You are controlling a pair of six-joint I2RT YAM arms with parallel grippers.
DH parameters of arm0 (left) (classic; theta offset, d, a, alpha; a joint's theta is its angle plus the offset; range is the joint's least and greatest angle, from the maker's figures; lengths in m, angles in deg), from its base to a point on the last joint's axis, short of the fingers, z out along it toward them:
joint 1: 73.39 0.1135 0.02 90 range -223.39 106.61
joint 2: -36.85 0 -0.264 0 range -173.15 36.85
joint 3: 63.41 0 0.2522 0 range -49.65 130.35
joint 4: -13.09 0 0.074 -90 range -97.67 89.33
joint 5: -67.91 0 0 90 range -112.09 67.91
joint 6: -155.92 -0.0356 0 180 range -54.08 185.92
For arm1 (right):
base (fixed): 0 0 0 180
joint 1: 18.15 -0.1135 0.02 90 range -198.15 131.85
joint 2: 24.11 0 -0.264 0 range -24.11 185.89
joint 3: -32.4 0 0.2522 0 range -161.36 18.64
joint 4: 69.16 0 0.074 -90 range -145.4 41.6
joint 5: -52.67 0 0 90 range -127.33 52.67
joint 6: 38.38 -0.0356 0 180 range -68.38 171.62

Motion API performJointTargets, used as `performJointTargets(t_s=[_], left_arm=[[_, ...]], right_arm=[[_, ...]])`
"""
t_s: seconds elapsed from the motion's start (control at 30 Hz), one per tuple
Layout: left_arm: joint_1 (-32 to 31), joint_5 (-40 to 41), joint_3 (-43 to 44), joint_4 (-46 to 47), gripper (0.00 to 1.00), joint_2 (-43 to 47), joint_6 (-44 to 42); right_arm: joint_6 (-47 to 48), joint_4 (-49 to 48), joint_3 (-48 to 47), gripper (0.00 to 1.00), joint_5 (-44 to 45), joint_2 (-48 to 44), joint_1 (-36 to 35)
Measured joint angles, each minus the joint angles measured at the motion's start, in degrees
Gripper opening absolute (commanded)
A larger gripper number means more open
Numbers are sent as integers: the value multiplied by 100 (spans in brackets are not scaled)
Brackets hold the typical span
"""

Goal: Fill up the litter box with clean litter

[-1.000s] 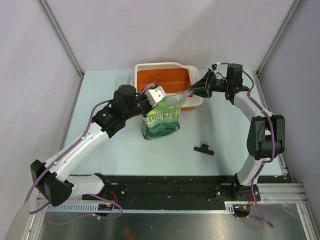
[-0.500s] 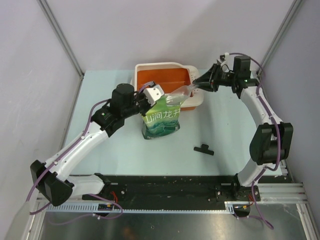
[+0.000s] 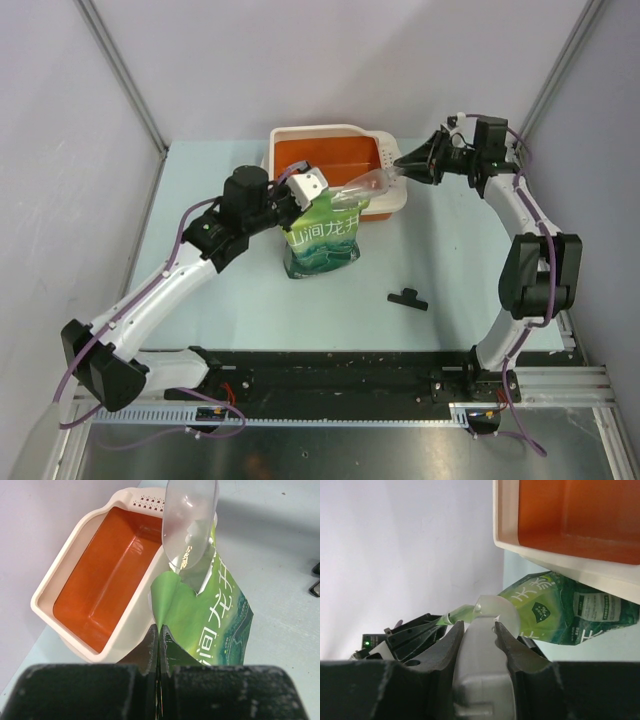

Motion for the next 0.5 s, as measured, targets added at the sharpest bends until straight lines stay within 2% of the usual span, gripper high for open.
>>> performJointTargets(t_s=[0.2, 0.5], left_arm=[[2, 59, 20, -17, 0, -15, -7], [17, 153, 76, -24, 0, -101, -46]], right_arm=[[-719, -911, -177, 0, -361, 566, 107], [-896, -1543, -1742, 0, -184, 1956, 422]])
